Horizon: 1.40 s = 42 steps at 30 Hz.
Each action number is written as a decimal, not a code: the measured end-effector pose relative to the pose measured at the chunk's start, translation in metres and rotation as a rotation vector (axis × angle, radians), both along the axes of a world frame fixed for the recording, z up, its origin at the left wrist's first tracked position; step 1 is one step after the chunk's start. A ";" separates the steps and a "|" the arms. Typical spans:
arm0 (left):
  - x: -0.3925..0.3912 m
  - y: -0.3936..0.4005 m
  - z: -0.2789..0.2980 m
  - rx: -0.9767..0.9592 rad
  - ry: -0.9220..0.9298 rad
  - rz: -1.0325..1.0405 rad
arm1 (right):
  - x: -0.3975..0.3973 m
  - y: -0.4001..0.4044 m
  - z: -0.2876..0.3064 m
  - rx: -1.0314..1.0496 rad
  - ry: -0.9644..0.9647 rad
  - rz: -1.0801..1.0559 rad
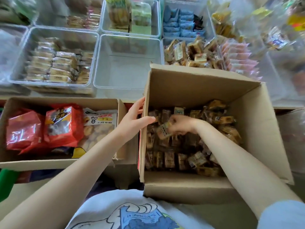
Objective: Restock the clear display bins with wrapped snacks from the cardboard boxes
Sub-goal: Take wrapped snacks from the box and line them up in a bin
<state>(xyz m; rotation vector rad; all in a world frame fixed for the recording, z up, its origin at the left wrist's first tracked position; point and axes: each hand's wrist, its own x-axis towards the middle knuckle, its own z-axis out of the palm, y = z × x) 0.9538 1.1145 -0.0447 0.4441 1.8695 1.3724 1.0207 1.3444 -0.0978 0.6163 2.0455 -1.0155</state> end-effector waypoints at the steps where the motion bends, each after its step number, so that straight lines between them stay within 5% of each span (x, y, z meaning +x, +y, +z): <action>1: -0.001 -0.003 0.001 -0.013 0.023 0.010 | -0.002 0.005 0.022 -0.083 0.098 -0.148; 6: -0.024 -0.008 0.018 0.083 0.107 0.112 | -0.002 -0.004 0.112 -0.570 0.500 -0.514; 10: -0.057 -0.016 0.052 0.253 0.085 0.109 | -0.028 -0.042 0.140 -0.612 0.661 -0.543; 16: -0.135 -0.068 0.050 0.192 0.200 0.181 | -0.106 -0.112 0.142 -0.194 0.734 -0.313; 24: -0.312 -0.202 -0.073 -0.640 0.746 0.092 | -0.268 -0.195 0.102 0.156 0.691 -0.135; 36: -0.374 -0.240 -0.117 -0.760 0.790 0.009 | -0.489 -0.249 -0.010 0.675 0.605 0.206; 42: -0.375 -0.240 -0.119 -0.744 0.789 0.024 | -0.507 -0.285 -0.055 0.607 0.469 0.290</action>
